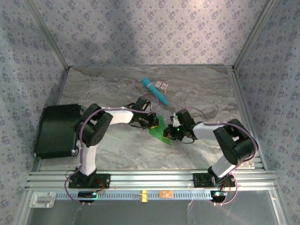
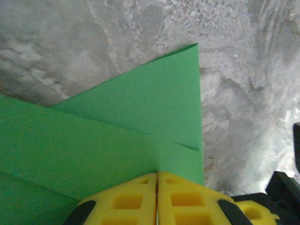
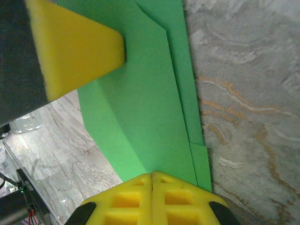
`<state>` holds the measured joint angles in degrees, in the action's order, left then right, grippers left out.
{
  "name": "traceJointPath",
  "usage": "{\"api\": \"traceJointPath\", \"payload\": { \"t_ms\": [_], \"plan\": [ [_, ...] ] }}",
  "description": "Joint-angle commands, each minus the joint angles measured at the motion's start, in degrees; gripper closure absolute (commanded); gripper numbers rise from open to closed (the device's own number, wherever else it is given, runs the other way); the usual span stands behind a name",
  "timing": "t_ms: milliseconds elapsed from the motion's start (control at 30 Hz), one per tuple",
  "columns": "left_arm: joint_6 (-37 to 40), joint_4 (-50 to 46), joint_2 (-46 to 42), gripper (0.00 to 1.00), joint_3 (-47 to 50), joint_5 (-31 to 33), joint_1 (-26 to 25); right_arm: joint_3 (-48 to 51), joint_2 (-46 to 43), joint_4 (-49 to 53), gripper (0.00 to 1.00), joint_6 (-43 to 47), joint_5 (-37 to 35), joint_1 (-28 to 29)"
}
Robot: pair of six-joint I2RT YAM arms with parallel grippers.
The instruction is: Fold a paper plane with a square sheet of paper (pick it up from the middle)
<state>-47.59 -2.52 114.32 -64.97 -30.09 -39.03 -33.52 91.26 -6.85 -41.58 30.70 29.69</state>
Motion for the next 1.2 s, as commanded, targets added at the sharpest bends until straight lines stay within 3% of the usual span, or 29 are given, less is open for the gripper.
{"api": "traceJointPath", "payload": {
  "t_ms": [0,233,567,667,1167],
  "plan": [
    [0.72,-1.18,2.04,0.91,0.35,1.61,0.39,1.06,-0.48,6.87,1.0,0.47,-2.31,-0.51],
    [1.91,-3.46,2.22,0.92,1.86,3.39,0.55,-4.95,-2.36,7.99,1.0,1.39,-1.14,0.52],
    [2.17,-3.19,2.33,0.92,1.86,2.99,0.53,-10.39,7.54,9.31,1.0,1.82,-3.88,2.63],
    [2.36,-3.32,2.4,0.93,1.97,3.12,0.73,-8.08,7.43,10.54,1.0,2.38,-5.47,2.57],
    [2.17,-2.9,2.99,0.93,2.48,2.76,1.62,1.79,-1.49,8.8,1.0,2.7,-0.24,-0.11]
  ]
}}
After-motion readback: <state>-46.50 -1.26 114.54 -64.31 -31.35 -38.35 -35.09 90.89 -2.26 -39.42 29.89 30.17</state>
